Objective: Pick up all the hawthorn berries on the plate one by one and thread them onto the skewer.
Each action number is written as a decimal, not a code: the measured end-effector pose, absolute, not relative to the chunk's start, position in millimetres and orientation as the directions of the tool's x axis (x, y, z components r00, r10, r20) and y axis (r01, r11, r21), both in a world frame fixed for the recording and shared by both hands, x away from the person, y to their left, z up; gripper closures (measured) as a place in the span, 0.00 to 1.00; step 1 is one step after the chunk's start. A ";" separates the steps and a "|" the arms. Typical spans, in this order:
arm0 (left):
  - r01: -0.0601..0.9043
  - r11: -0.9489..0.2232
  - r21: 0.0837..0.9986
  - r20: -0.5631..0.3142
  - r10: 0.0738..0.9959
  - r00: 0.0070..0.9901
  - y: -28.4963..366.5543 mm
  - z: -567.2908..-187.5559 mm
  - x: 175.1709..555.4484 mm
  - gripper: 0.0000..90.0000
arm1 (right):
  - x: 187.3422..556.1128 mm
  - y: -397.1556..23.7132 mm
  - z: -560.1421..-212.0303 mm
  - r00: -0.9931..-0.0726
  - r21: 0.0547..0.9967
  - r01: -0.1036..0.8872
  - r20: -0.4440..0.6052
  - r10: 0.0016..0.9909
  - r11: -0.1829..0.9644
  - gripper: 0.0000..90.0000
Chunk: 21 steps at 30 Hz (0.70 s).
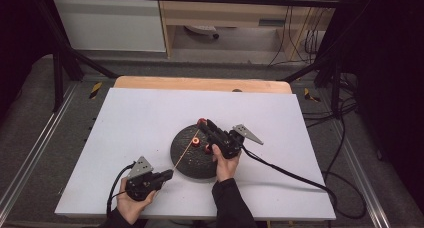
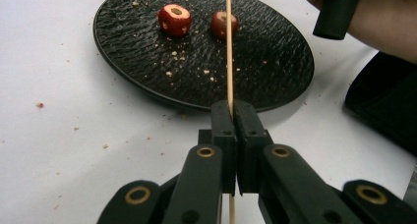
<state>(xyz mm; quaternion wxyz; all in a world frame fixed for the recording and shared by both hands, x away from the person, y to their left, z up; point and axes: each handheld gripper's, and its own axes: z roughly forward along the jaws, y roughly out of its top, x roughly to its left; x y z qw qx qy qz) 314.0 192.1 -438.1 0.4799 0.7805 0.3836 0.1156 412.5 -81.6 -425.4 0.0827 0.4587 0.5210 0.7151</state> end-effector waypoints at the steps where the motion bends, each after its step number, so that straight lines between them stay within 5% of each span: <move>1: 0.491 -0.238 0.838 -0.193 0.712 0.676 191.0 -438.4 314.0 0.98 | 412.4 -81.6 -425.9 -0.567 0.823 0.356 0.567 0.597 -0.443 0.68; 21: 0.482 -0.180 0.857 -0.203 0.743 0.638 168.7 -426.6 316.9 0.98 | 406.5 -81.8 -423.3 -0.575 0.799 0.393 0.600 0.556 -0.456 0.68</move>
